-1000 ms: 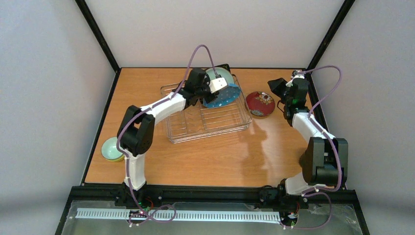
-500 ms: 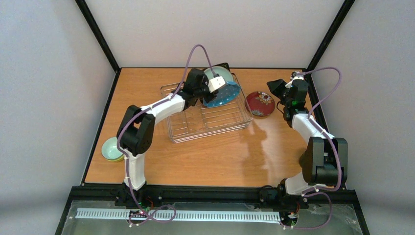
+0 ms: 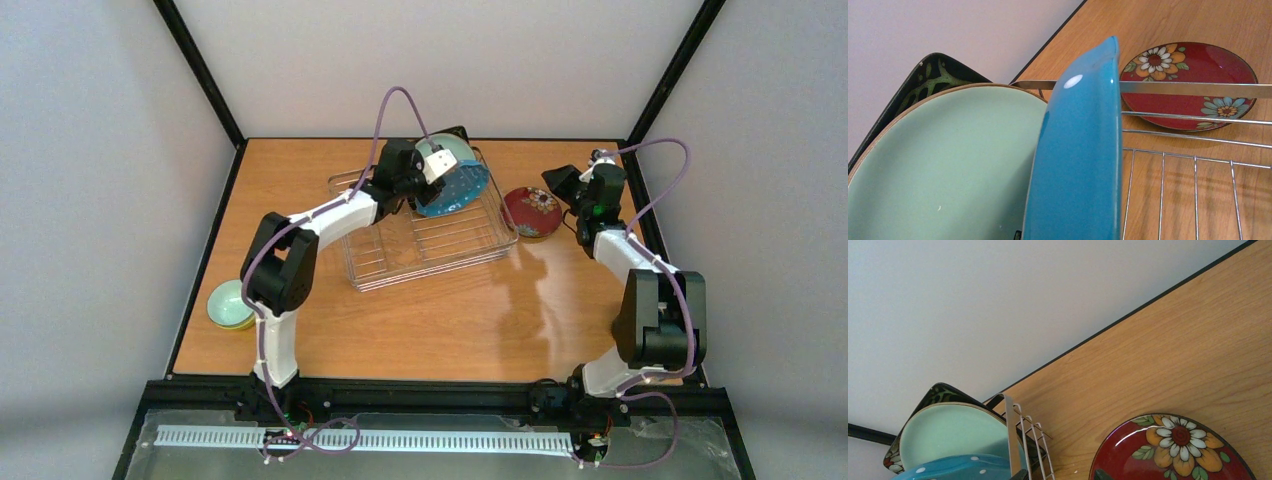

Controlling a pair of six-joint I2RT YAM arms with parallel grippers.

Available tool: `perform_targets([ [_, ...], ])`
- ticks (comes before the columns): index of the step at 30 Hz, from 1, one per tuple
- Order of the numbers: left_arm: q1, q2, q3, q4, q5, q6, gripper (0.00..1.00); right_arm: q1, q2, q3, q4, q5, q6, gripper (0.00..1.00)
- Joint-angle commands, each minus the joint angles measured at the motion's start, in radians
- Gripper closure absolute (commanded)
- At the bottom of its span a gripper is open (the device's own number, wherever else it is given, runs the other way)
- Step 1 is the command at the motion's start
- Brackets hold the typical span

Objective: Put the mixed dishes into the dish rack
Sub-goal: Insert the plate into the dish rack.

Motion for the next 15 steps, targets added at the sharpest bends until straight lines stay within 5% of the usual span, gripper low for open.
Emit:
perform_targets([
  [1,0.030,0.092,-0.010,-0.124,-0.123,0.013,0.58,0.005,0.022,0.011,0.049,0.007,0.000,0.25],
  [15,0.030,0.158,0.052,-0.243,-0.133,-0.078,0.60,0.004,0.031,0.032,0.040,0.010,-0.017,0.26],
])
